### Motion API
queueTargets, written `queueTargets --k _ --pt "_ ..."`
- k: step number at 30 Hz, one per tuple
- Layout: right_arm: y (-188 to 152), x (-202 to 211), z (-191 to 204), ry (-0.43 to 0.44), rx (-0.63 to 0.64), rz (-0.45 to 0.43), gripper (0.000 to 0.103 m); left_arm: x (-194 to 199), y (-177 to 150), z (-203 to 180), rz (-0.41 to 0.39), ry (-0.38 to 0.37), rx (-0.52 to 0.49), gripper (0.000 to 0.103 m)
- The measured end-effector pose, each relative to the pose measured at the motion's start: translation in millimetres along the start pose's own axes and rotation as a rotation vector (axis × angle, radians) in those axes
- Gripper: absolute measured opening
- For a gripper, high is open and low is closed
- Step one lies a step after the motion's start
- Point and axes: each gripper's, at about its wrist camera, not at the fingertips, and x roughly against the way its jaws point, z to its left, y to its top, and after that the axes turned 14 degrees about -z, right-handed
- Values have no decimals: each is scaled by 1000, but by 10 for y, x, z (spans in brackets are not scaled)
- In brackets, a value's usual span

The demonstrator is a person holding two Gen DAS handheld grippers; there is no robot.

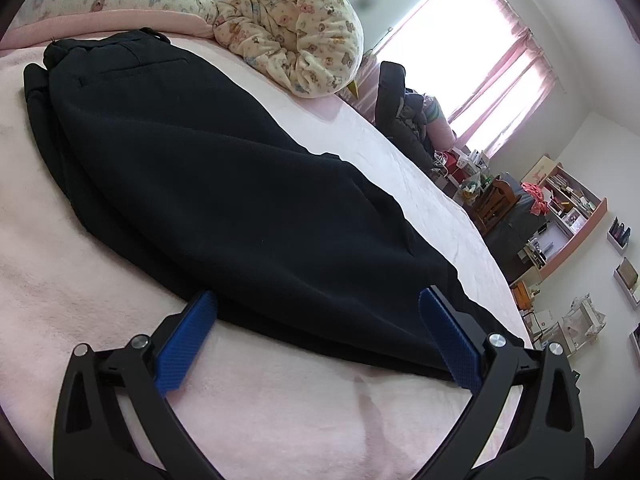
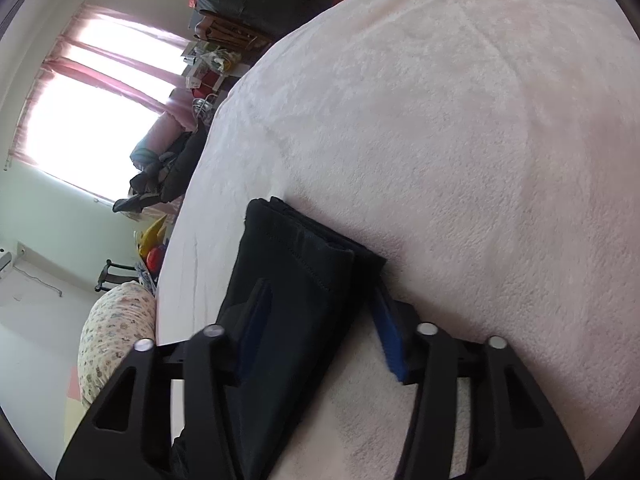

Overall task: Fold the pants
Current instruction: 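Grasp the edge of the black trousers with the right tool and lift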

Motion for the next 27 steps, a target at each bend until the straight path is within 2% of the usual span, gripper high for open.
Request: queueTargets --k 2,4,9,13,21,27 --pt "2 -3 -54 -18 5 -3 24 -16 10 11 0 -3 4 101" --pt "4 29 -85 7 -1 -3 17 -13 8 20 -1 -7 10 101" --pt "-7 215 119 97 74 -65 14 -15 5 37 -2 -12 17 101" --pt "-49 366 557 197 175 -83 13 -10 6 55 -6 -18 24 101" --pt "-362 579 1354 387 303 -36 13 12 12 92 -16 -39 45 101" --pt "-862 722 1898 539 434 52 13 32 17 123 -26 -56 64 101"
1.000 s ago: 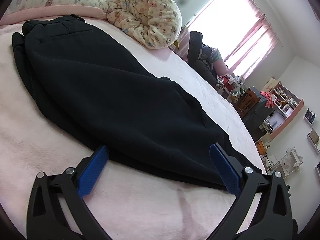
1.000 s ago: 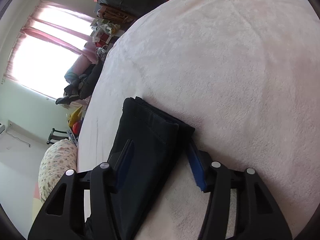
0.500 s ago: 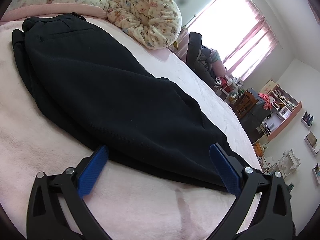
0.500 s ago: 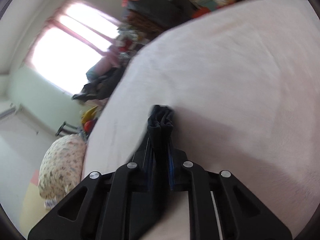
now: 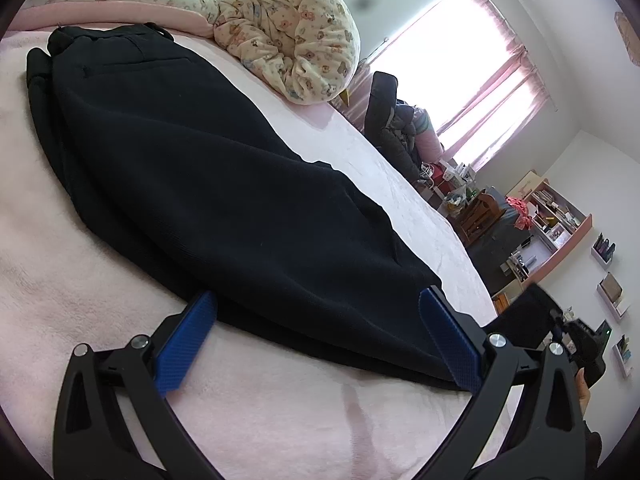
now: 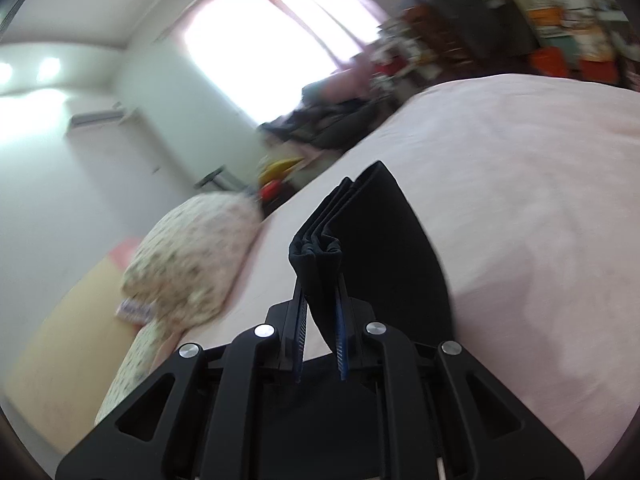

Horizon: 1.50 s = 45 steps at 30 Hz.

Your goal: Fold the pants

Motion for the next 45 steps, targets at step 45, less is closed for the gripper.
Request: queueTargets --k 45 --pt "-2566 -547 2050 247 693 510 42 39 20 72 -26 -39 40 101"
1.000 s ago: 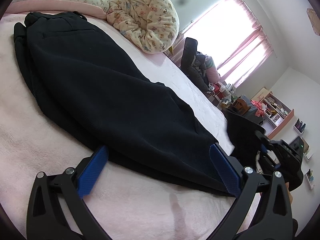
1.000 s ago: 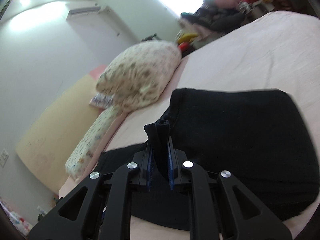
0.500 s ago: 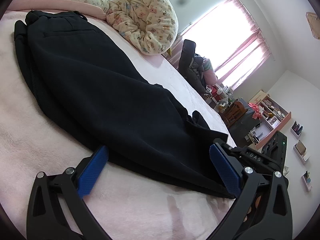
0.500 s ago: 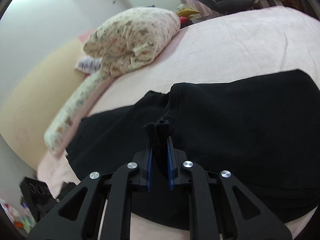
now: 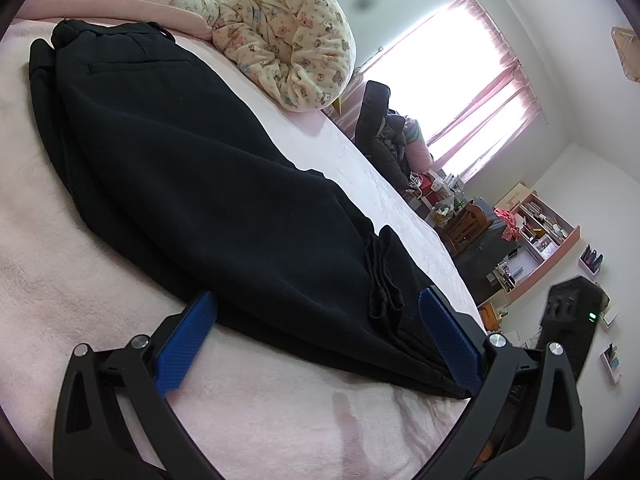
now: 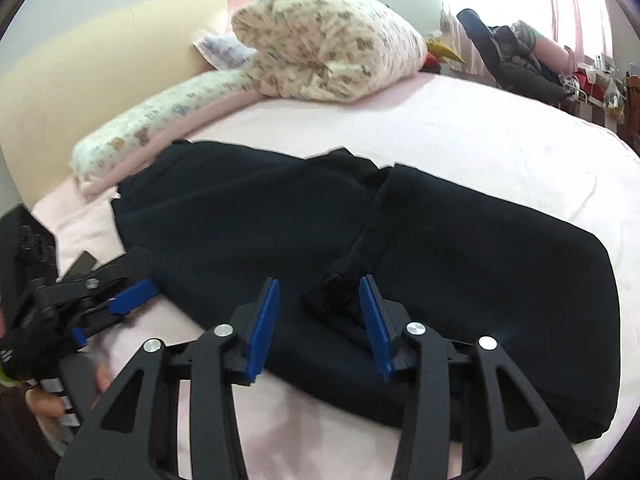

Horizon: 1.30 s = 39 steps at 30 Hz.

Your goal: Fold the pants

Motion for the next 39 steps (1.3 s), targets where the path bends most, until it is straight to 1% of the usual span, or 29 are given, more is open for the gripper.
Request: queueTargets --k 3,4,5,6,7,8,10,11,13,16,18,19,21,23,24,26,28,29,30,31,32,33,35,36,38,39 --pt "-26 -171 2 -38 20 37 41 -1 0 3 0 0 0 101" --pt "-52 -267 -6 -59 28 63 38 -2 -1 2 0 0 0 101" --pt "-73 -337 -24 -69 27 78 29 -2 -1 4 0 -1 1 101" --pt "-92 -393 -77 -78 -1 85 27 0 -1 6 0 0 1 101" --pt "-88 -390 -110 -72 -30 77 20 0 -1 7 0 -1 2 101" --pt "-65 -357 -166 -69 -74 58 15 1 -1 6 -1 -2 3 101" --pt "-29 -265 -219 -44 -127 16 14 -2 0 3 -2 -3 5 101" --pt "-7 -210 -211 -33 -132 -8 14 0 2 4 -3 -4 4 101" --pt "27 -168 -165 -12 -129 -21 14 0 4 0 -5 -6 8 101" --pt "6 -230 -85 10 -112 13 14 -4 5 -5 -7 -8 10 101" --pt "-90 -355 -23 -26 -66 79 15 -3 6 -1 -6 -7 10 101" --pt "-123 -401 -15 -34 -60 97 16 -5 4 -3 -6 -7 9 101" --pt "-116 -385 0 -41 -59 100 18 0 6 4 -7 -8 12 101" --pt "-89 -341 27 -27 -63 112 28 13 -1 -4 -8 -10 14 101" --pt "-72 -288 34 -4 -79 105 28 15 -1 1 -9 -10 14 101" --pt "-20 -155 50 52 -105 52 28 17 -1 2 -9 -11 15 101" --pt "36 -44 70 63 -115 -36 28 15 -4 -1 -9 -10 14 101" --pt "53 -36 69 60 -123 -57 28 18 -2 4 -9 -10 15 101" --pt "49 -93 54 49 -143 -48 28 19 -1 5 -10 -11 15 101" --pt "24 -197 37 42 -162 -9 28 17 -3 3 -10 -11 16 101" --pt "-34 -333 27 37 -170 54 28 19 0 6 -10 -11 16 101" --pt "-109 -461 45 36 -152 96 28 19 0 8 -9 -10 15 101" --pt "-67 -403 70 28 -135 81 28 8 -3 -8 -6 -7 12 101" --pt "-36 -330 47 43 -167 70 28 10 4 -6 -4 -6 13 101" --pt "-10 -121 -45 89 -238 15 28 5 42 -17 20 -6 25 101" --pt "-15 53 -107 104 -260 -32 28 12 89 -20 40 -6 45 101"
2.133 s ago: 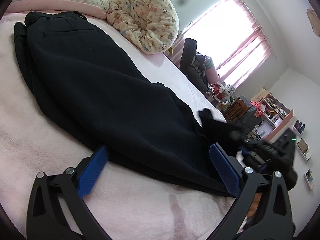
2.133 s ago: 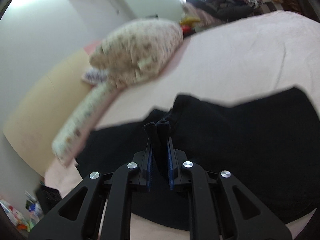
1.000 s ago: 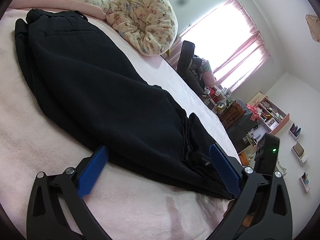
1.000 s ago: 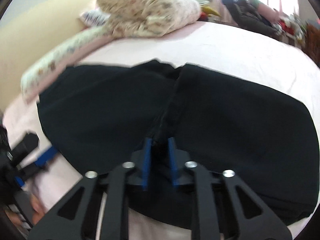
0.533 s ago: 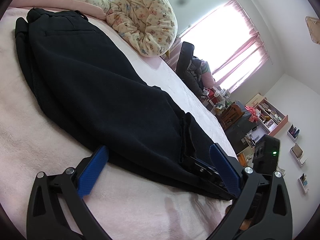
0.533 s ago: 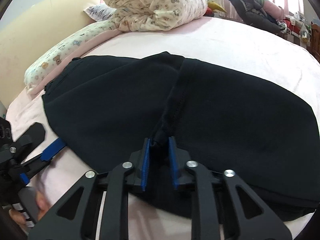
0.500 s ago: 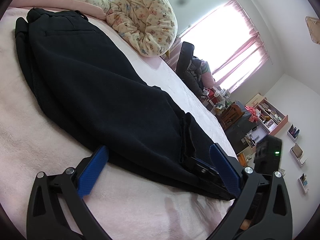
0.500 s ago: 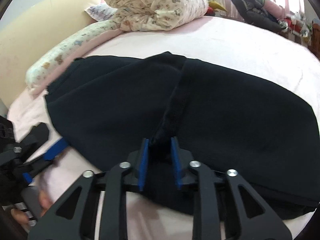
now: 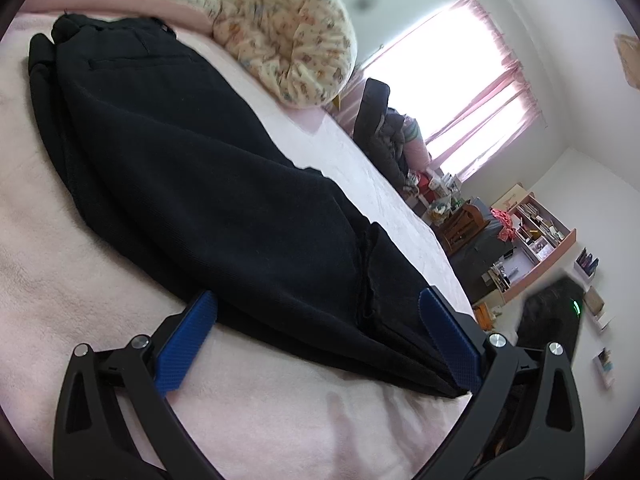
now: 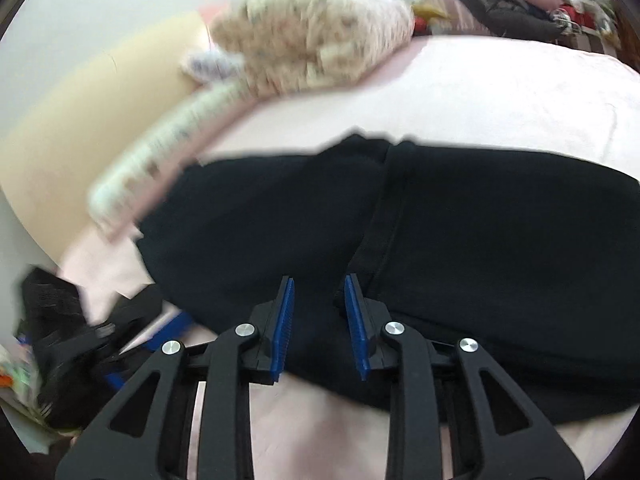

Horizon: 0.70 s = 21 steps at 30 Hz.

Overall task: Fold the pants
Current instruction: 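Open the right tool and pull it back from the trousers, then grasp the folded trousers with the left tool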

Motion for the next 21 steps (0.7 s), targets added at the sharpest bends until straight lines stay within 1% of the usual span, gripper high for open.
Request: queueTargets --k 1,2,3,4,6,7,8,10,11,12,15,17,21 --pt "1 158 -63 21 -15 -38 41 45 74 3 11 -5 47 101" --pt "-14 305 -131 34 -29 -69 70 108 159 23 7 -9 91 101" --pt "-57 494 -234 35 -41 -115 82 164 258 48 2 -1 124 101" --pt "-97 642 -332 36 -47 -151 85 216 434 119 18 39 167 101" --pt "-203 856 -589 47 -85 -181 85 259 666 285 46 84 233 101" --pt "-240 895 -686 46 -114 -190 85 293 837 449 59 116 297 101" --pt "-291 940 -825 47 -169 -205 85 318 949 566 63 138 339 101" --pt "-411 949 -1122 57 -320 -226 85 384 1215 820 61 207 417 101" --pt "-463 899 -1264 63 -400 -213 84 406 1308 897 55 231 439 101" --pt "-471 870 -1330 73 -437 -205 84 412 1390 953 51 244 451 101" --pt "-465 850 -1303 73 -418 -203 84 330 1587 1062 49 307 438 101" --pt "-455 835 -1305 77 -419 -203 84 238 1620 1101 54 308 452 101" --pt "-469 848 -1346 93 -437 -211 84 -39 1639 1243 128 349 480 101"
